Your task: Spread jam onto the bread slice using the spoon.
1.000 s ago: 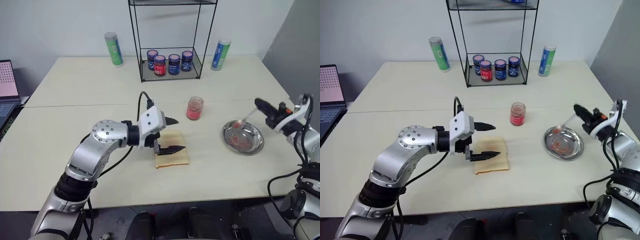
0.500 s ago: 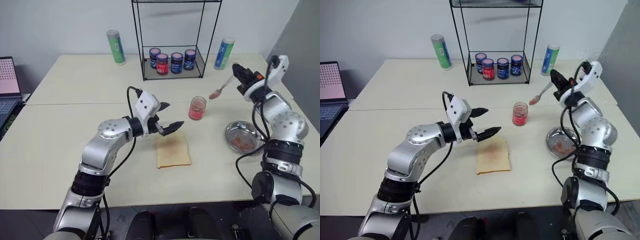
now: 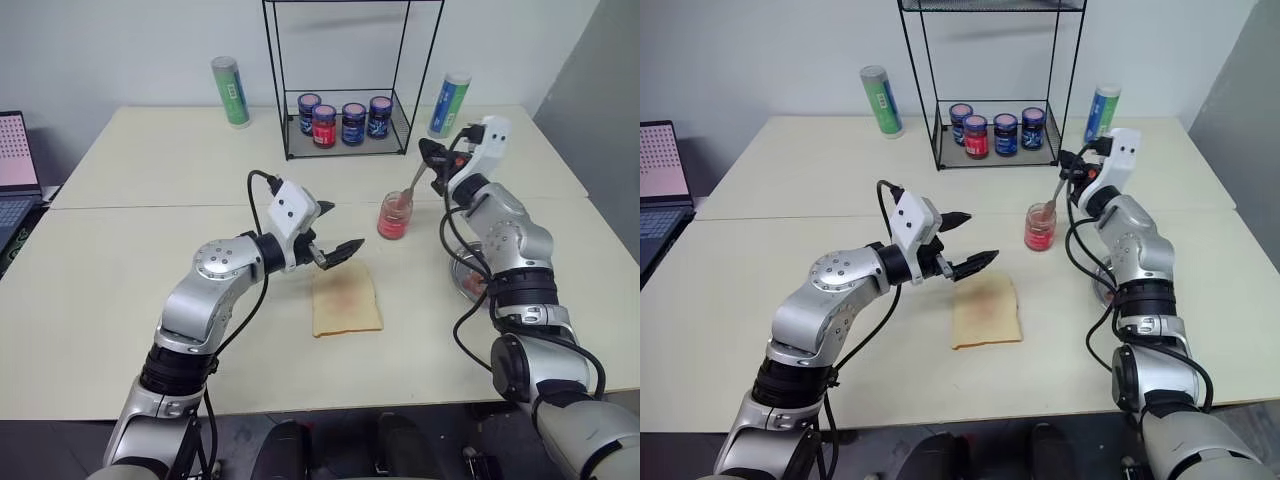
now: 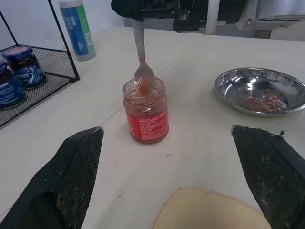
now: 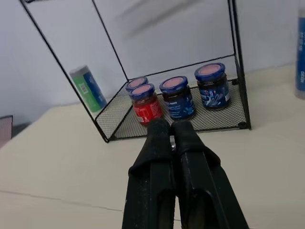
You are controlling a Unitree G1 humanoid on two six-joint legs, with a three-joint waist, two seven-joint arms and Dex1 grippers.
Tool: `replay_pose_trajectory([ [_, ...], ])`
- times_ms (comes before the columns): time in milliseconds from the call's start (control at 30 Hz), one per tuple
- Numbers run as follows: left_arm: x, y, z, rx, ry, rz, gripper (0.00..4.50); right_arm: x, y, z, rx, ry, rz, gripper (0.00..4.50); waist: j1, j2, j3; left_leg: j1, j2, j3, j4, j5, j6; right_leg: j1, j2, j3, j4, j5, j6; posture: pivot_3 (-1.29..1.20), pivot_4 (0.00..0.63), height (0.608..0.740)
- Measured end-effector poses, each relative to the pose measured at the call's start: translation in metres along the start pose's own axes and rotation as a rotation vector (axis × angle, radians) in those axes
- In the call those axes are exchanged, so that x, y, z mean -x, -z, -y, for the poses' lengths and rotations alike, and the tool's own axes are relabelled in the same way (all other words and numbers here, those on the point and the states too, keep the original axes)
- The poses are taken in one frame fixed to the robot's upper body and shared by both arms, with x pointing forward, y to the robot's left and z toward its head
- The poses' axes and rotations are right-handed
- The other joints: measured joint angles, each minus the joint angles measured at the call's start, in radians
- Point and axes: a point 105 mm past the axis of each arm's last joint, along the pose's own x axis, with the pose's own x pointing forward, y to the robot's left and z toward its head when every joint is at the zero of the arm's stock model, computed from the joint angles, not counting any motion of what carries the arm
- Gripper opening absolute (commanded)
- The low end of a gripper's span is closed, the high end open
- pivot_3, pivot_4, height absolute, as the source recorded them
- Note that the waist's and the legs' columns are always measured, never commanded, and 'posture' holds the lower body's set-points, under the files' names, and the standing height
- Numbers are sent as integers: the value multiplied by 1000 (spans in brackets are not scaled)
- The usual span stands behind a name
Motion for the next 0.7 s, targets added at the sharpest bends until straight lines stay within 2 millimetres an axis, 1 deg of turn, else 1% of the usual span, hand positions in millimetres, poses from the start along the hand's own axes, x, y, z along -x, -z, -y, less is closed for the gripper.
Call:
replay_pose_trajectory([
  [67, 1, -1, 1, -4, -5, 4, 4500, -2, 4, -11, 141, -41, 4, 10, 0, 0, 0, 0, 0, 0, 0, 0, 0, 0, 0, 0, 0, 0, 0, 0, 150, 740],
  [133, 1, -3, 1, -11, -15, 7, 4500, -1, 12, -19, 238, -75, 1, 10, 1, 0, 0, 0, 0, 0, 0, 0, 0, 0, 0, 0, 0, 0, 0, 0, 150, 740],
  [167, 1, -3, 0, -14, -22, 6, 4500, 1, 21, -24, 314, -91, -3, 10, 1, 0, 0, 0, 0, 0, 0, 0, 0, 0, 0, 0, 0, 0, 0, 0, 150, 740],
  [200, 1, -3, 0, -15, -22, 5, 4500, 1, 24, -24, 329, -94, -6, 10, 1, 0, 0, 0, 0, 0, 0, 0, 0, 0, 0, 0, 0, 0, 0, 0, 150, 740],
  [233, 2, -2, 0, -16, -25, 3, 4500, 3, 34, -25, 386, -104, -25, 10, 1, 0, 0, 0, -1, 0, 1, 0, 0, 0, -1, 0, 0, 0, 0, 0, 150, 740],
  [400, 3, -2, 1, -22, -22, -3, 4500, 9, 51, -18, 445, -97, -62, 10, 1, 0, 0, 0, 0, 0, 1, 0, -1, 0, -1, 0, 0, 0, 0, 0, 150, 740],
  [500, 5, 0, 3, -21, -15, -13, 4500, 10, 52, -17, 421, -95, -60, 10, 2, 0, 0, 1, 0, 0, 1, 0, -1, 1, -1, -1, 1, 0, 0, 0, 150, 740],
  [567, 6, 0, 3, -24, -13, -18, 4500, 10, 51, -12, 339, -63, -59, 10, 2, 0, 0, 1, 0, -1, 1, 0, -1, 1, -1, -1, 1, 0, 0, 0, 150, 740],
  [633, 6, 0, 3, -25, -12, -18, 4500, 10, 52, -7, 205, -18, -55, 10, 2, -1, -1, 1, 0, -1, 1, 0, -1, 1, -1, -1, 1, 0, 0, 0, 150, 740],
  [700, 6, 0, 3, -25, -12, -18, 4500, 10, 51, 0, 115, 23, -56, 10, 2, -1, -1, 2, 0, -1, 1, 0, -1, 2, -1, -1, 1, 0, 0, 0, 150, 740],
])
